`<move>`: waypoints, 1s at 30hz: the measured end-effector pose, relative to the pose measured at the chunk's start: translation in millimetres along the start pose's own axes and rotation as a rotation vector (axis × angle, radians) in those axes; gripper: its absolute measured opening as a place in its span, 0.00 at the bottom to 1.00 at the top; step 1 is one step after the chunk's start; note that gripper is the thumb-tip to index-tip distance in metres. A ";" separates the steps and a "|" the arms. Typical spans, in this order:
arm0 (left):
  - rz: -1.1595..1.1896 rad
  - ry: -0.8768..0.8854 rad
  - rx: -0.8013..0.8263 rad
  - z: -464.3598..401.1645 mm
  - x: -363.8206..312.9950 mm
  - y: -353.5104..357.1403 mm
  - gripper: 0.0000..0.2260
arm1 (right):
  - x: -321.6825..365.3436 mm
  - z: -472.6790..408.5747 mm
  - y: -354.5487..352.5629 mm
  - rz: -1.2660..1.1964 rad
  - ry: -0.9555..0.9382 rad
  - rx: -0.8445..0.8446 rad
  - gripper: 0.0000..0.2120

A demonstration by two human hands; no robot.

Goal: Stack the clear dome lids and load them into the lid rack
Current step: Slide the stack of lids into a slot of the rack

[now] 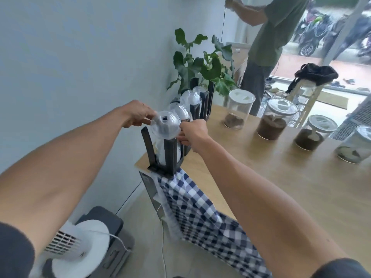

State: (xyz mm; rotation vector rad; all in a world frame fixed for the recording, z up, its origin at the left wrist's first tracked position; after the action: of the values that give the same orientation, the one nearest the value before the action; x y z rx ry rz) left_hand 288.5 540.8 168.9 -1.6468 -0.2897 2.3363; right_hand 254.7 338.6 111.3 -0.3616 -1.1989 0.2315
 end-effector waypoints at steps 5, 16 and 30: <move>0.033 -0.094 0.105 -27.6 24.0 -2.7 0.12 | -18.3 -2.1 14.2 0.036 0.080 -0.092 0.03; 0.093 -0.317 0.183 -73.9 71.1 -0.2 0.23 | -45.8 -19.3 37.1 0.101 0.162 -0.166 0.06; 0.138 -0.243 0.122 -65.4 77.3 -2.8 0.11 | -39.0 -13.4 33.9 0.324 0.032 -0.176 0.21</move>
State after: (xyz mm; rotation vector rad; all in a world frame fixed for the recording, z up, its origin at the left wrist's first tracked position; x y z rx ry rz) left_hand 325.8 569.4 79.2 -1.3681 -0.0794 2.6037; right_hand 254.0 353.6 60.0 -0.7120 -1.1287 0.3997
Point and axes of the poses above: each hand's wrist, its own z-axis away from the middle knuckle, its own y-axis out of the palm, x = y × z, the point moved 3 cm from there along -z, towards the middle knuckle, and after that the axes turned 15 degrees about z, right-handed, at the moved point
